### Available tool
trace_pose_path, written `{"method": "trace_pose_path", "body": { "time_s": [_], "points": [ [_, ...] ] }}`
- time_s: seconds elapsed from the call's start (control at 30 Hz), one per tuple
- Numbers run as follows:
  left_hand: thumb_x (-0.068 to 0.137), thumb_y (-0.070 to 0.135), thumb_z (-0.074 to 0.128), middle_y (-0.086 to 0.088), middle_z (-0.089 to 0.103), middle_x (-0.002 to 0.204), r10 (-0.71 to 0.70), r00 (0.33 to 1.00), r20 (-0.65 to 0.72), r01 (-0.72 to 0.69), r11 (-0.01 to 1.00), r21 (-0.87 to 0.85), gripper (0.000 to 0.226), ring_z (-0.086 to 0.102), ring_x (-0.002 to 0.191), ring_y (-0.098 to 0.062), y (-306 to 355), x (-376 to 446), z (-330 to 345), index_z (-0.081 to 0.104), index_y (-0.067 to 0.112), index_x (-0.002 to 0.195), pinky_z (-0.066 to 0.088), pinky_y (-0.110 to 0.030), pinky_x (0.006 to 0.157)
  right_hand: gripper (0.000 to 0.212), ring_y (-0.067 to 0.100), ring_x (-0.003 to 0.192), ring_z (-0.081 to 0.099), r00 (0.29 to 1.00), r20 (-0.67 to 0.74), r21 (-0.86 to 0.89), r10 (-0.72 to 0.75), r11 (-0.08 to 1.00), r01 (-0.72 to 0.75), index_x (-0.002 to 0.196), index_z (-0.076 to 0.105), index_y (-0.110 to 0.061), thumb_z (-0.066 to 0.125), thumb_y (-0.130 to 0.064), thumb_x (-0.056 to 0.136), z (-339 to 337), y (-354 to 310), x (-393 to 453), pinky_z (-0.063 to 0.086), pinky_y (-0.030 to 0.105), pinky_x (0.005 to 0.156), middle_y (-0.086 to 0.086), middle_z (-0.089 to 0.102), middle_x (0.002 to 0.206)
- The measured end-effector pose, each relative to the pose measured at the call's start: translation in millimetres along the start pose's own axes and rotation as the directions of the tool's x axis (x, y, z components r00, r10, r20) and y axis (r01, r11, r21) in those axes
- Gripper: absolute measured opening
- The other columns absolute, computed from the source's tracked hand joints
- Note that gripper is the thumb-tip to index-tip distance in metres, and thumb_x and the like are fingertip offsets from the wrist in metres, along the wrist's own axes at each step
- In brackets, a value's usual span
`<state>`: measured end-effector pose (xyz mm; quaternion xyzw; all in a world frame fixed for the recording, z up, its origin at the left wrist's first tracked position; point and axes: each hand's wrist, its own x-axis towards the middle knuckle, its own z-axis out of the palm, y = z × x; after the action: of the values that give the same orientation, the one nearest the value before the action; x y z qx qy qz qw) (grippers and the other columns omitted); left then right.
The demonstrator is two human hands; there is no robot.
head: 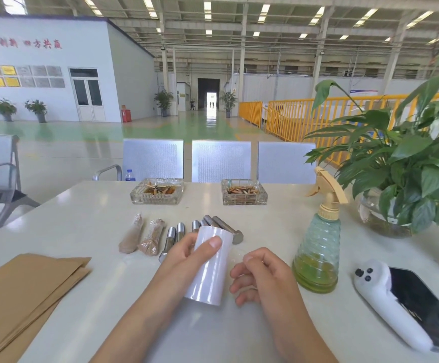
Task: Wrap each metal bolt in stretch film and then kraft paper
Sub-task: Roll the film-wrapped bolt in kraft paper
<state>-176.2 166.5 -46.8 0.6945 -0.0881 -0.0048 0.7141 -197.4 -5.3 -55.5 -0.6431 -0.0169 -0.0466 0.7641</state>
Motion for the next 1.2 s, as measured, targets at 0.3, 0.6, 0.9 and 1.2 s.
{"method": "trace_pose_path", "body": {
  "time_s": [0.3, 0.6, 0.9, 1.2],
  "points": [
    [0.086, 0.068, 0.063, -0.003, 0.075, 0.109, -0.035, 0.998, 0.061, 0.031, 0.998, 0.059, 0.052, 0.072, 0.100, -0.018, 3, -3, -2, 0.069, 0.030, 0.121, 0.049, -0.032, 0.086, 0.014, 0.024, 0.060, 0.067, 0.996, -0.050, 0.048, -0.075, 0.996, 0.077, 0.095, 0.053, -0.006, 0.059, 0.006, 0.093, -5, 1, -2, 0.056, 0.031, 0.055, 0.019, 0.074, 0.078],
    [0.079, 0.074, 0.065, 0.001, 0.078, 0.095, -0.177, 0.983, 0.045, 0.172, 0.980, 0.103, 0.053, 0.074, 0.084, -0.011, 11, 0, -8, 0.079, 0.029, 0.103, 0.050, -0.018, 0.068, 0.051, 0.016, 0.054, 0.062, 0.939, 0.131, -0.399, -0.317, 0.851, 0.342, 0.079, 0.077, -0.037, 0.049, 0.002, 0.097, 1, 6, -10, 0.043, 0.012, 0.058, -0.001, 0.062, 0.080],
    [0.084, 0.056, 0.071, -0.017, 0.075, 0.111, -0.349, 0.937, 0.027, 0.350, 0.933, -0.087, 0.056, 0.072, 0.086, -0.020, 12, -5, -4, 0.075, 0.011, 0.116, 0.050, -0.030, 0.075, 0.023, 0.018, 0.069, 0.066, 0.932, 0.163, -0.370, -0.323, 0.856, 0.361, 0.074, 0.074, -0.029, 0.064, -0.010, 0.081, 6, 4, -14, 0.049, 0.015, 0.062, -0.007, 0.060, 0.079],
    [0.076, 0.058, 0.076, -0.018, 0.075, 0.098, -0.440, 0.897, 0.033, 0.441, 0.888, -0.129, 0.067, 0.070, 0.079, -0.029, 12, -3, -11, 0.072, 0.007, 0.119, 0.056, -0.037, 0.075, 0.030, 0.011, 0.082, 0.062, 0.921, 0.250, -0.333, -0.300, 0.866, 0.372, 0.078, 0.071, -0.026, 0.074, 0.002, 0.086, 3, 2, -12, 0.050, 0.018, 0.073, -0.002, 0.061, 0.086]
  ]
}}
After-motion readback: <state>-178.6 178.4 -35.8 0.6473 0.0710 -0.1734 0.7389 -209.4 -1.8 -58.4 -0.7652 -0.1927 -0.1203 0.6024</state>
